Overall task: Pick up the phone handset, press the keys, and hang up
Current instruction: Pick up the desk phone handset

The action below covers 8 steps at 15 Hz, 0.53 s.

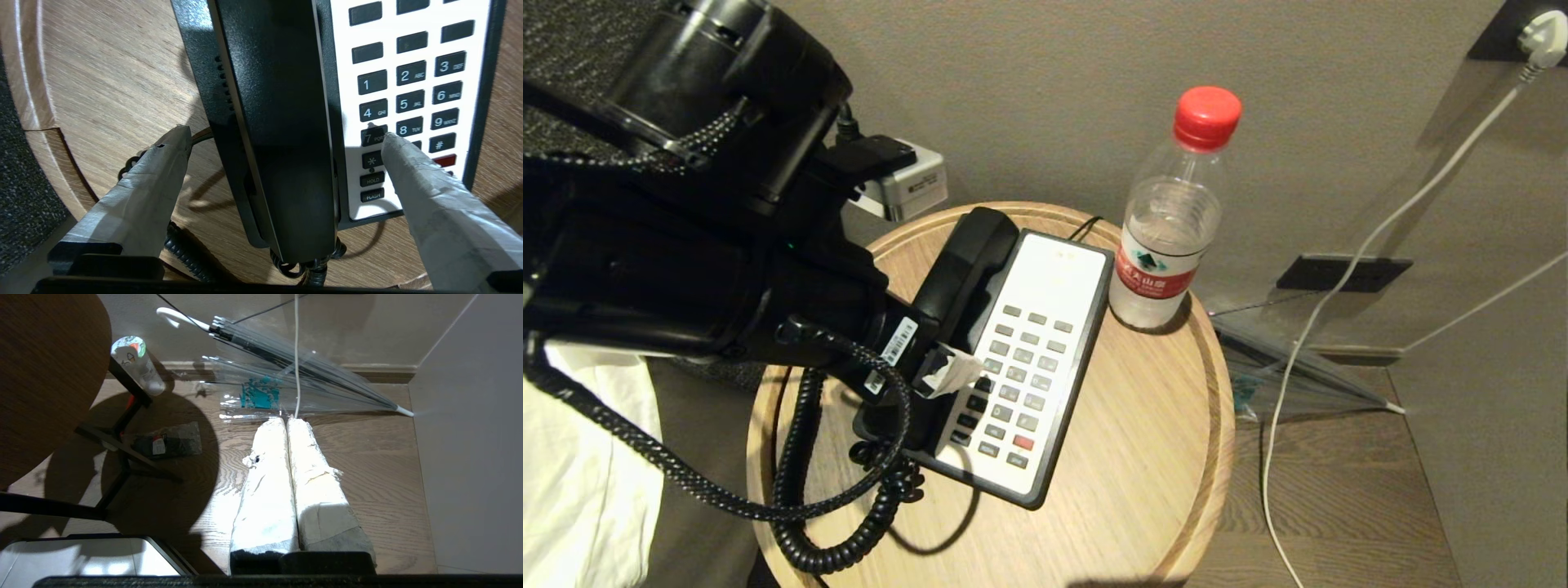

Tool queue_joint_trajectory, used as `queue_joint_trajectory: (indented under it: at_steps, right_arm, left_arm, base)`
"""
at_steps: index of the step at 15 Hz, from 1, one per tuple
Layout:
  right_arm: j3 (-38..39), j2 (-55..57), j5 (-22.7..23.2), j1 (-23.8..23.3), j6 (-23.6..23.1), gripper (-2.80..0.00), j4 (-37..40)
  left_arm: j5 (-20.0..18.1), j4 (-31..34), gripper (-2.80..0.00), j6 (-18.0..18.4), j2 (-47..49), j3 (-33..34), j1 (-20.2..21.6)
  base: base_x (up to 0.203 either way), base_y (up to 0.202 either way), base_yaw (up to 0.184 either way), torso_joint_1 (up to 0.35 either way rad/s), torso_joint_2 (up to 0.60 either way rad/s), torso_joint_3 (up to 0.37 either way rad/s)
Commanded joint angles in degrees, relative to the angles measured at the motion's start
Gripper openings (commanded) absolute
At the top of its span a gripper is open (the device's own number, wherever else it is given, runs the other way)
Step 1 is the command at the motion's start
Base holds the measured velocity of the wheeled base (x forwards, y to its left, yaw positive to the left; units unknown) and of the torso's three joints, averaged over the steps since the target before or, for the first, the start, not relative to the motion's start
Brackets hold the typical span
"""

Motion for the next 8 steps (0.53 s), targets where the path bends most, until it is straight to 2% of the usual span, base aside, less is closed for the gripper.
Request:
queue_joint_trajectory:
  at_steps: [1, 7, 8]
  right_arm:
    - [0.0, 0.1, 0.0, 0.0, 0.0, -2.80, 0.0]
    - [0.0, 0.1, 0.0, 0.0, 0.0, -2.80, 0.0]
    - [0.0, 0.1, 0.0, 0.0, 0.0, -2.80, 0.0]
  left_arm:
    - [0.1, 0.2, 0.00, -0.2, 0.6, 0.1, 0.0]
    - [0.1, 0.2, 0.00, -0.2, 1.0, 0.1, 0.0]
    - [0.1, 0.2, -2.80, -0.1, 1.0, 0.5, 0.0]
  base:
    - [0.000, 0.000, 0.000, 0.000, 0.00, 0.000]
    - [0.000, 0.000, 0.000, 0.000, 0.00, 0.000]
    - [0.000, 0.000, 0.000, 0.000, 0.00, 0.000]
